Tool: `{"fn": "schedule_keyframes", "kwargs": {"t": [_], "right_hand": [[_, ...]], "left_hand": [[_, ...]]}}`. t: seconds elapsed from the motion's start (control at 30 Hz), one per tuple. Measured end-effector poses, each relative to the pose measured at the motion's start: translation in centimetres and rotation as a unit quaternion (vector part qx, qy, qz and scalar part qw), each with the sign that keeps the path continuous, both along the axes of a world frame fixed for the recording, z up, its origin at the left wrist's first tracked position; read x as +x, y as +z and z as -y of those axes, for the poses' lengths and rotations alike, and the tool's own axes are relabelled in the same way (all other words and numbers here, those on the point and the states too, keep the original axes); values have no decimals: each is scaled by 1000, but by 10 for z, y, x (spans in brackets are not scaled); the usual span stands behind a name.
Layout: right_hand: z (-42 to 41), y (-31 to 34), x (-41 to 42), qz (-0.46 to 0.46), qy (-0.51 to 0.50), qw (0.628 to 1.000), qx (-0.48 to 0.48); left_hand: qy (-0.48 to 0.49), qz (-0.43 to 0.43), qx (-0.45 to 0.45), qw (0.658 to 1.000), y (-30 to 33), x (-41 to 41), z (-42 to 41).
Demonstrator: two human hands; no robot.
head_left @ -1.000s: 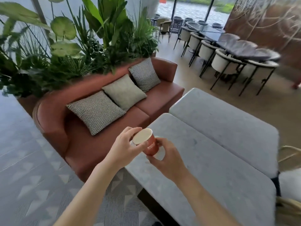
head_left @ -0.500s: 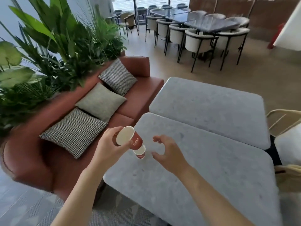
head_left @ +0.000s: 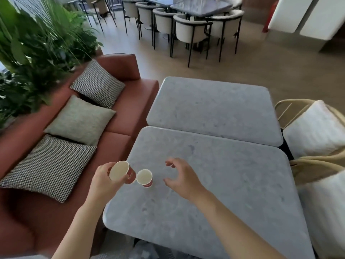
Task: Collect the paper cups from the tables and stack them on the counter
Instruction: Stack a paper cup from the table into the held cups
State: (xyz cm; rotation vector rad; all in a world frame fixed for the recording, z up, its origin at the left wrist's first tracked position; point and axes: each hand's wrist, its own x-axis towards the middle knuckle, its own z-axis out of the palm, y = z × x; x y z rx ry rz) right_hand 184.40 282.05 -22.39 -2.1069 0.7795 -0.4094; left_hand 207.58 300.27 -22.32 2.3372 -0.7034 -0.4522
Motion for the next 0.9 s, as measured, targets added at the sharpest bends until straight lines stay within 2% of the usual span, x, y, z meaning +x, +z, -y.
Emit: {"fn": "schedule_keyframes", "kwargs": {"t": [0.3,0.47,0.7,0.9], "right_hand": [[-33,-21,68,-86,-9,995,42],[-47,-47,98,-186,12,981,50],[-57,-79,135,-260,-24,964,56],[-59,-109,158,-296,-66,951,59]], "left_hand": [[-44,-40,53,997,-47,66,-10],[-101,-24,87,991,-69,75,-11],[-180,-12,115,977,-111,87,-21],[-203,-24,100,974,-141,92,-29]]}}
